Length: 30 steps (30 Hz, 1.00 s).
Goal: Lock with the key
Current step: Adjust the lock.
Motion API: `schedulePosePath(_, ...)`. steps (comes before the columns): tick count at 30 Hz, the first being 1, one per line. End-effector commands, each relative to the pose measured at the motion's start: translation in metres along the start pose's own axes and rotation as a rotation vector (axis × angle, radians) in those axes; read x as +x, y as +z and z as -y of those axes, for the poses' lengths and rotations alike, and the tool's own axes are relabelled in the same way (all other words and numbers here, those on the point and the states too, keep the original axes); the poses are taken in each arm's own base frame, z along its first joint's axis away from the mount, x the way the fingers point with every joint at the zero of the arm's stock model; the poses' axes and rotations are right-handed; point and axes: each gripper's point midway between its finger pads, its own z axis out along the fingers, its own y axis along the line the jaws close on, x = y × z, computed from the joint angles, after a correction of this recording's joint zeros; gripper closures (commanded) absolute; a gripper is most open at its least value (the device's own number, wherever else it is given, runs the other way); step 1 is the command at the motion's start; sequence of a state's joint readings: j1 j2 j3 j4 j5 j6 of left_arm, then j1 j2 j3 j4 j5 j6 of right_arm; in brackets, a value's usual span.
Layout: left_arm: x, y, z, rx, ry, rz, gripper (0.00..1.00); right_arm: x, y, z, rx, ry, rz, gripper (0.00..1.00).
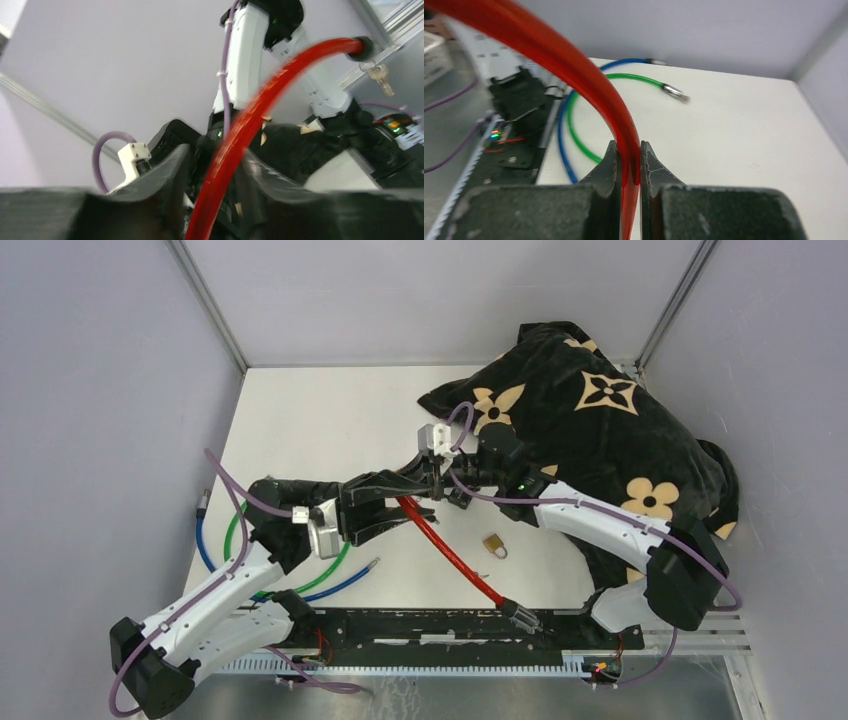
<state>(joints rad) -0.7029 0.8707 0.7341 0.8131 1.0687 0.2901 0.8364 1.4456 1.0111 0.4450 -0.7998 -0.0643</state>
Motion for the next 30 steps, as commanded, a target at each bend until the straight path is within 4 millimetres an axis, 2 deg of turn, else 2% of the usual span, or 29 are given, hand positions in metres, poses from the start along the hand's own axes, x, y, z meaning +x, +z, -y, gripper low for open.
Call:
schedulePosePath(1, 0.028, -0.017, 0.0, -0.082, 0.036, -0.161, 0.42, -0.038, -0.046, 0.075, 0.435, -0.126, -0.002, 1.0)
schedulePosePath(3, 0.052, -0.033, 0.007, -0.1, 0.059, -0.287, 0.29, -0.043, -0.069, 0.098, 0.594, -0.197, -0.068, 1.0)
schedulePosePath(7, 0.097, -0.071, 0.036, -0.099, 0.012, -0.53, 0.16, -0.061, -0.104, 0.125, 0.806, -0.29, -0.161, 1.0)
schedulePosePath(12, 0.11, -0.1, 0.046, -0.215, -0.075, -0.657, 0.13, -0.081, -0.144, 0.149, 1.033, -0.314, -0.252, 1.0)
schedulePosePath(15, 0.109, -0.115, 0.031, -0.368, -0.126, -0.701, 0.12, -0.088, -0.16, 0.157, 1.128, -0.285, -0.299, 1.0)
schedulePosePath(18, 0.106, -0.124, 0.019, -0.509, -0.213, -0.704, 0.13, -0.08, -0.174, 0.162, 1.208, -0.237, -0.397, 1.0)
schedulePosePath(21, 0.106, -0.132, 0.006, -0.668, -0.315, -0.681, 0.13, -0.078, -0.181, 0.161, 1.245, -0.195, -0.414, 1.0)
schedulePosePath(23, 0.113, -0.138, -0.001, -0.774, -0.371, -0.663, 0.13, -0.079, -0.177, 0.157, 1.222, -0.184, -0.394, 1.0)
schedulePosePath(28, 0.138, -0.179, -0.022, -1.073, -0.39, -0.74, 0.08, -0.088, -0.166, 0.147, 1.147, -0.176, -0.347, 1.0)
schedulePosePath(30, 0.143, -0.186, -0.023, -1.089, -0.385, -0.755, 0.13, -0.092, -0.161, 0.143, 1.11, -0.177, -0.325, 1.0)
